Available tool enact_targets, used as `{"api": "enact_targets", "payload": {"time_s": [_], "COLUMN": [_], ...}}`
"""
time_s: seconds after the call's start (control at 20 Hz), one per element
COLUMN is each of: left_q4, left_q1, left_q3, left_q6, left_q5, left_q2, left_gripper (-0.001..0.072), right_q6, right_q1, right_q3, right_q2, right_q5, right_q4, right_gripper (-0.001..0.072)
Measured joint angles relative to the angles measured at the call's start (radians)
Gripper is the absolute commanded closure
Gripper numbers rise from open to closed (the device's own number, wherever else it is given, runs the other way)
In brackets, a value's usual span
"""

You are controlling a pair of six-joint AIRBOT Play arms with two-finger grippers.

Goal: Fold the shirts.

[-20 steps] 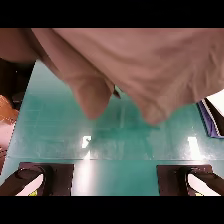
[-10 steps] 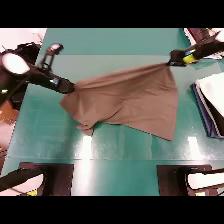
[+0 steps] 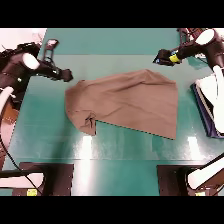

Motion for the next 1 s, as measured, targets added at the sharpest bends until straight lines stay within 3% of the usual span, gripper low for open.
{"api": "enact_targets", "payload": {"time_s": [0.2,0.4,0.7,0.95,1.0], "left_q4": [-0.017,-0.053,-0.235,-0.322,-0.336], "left_q1": [0.114,0.162,0.179,0.173,0.162], "left_q3": [-0.041,-0.254,-0.541,-0.631,-0.638], "left_q6": [-0.015,-0.021,0.013,0.047,0.053], "left_q5": [-0.162,-0.206,-0.103,-0.013,0.007], "left_q2": [0.064,0.162,0.208,0.211,0.212], "left_gripper": [0.0219,0.0219,0.0219,0.0224,0.0351], "right_q6": [-0.023,-0.039,-0.045,-0.047,-0.047], "right_q1": [-0.037,-0.050,-0.055,-0.055,-0.055], "right_q3": [-0.121,-0.328,-0.570,-0.655,-0.662], "right_q2": [0.129,0.294,0.497,0.582,0.588], "right_q5": [0.029,0.043,-0.017,-0.053,-0.055], "right_q4": [0.047,0.065,0.071,0.074,0.074], "right_gripper": [0.0322,0.0323,0.0323,0.0323,0.0323]}}
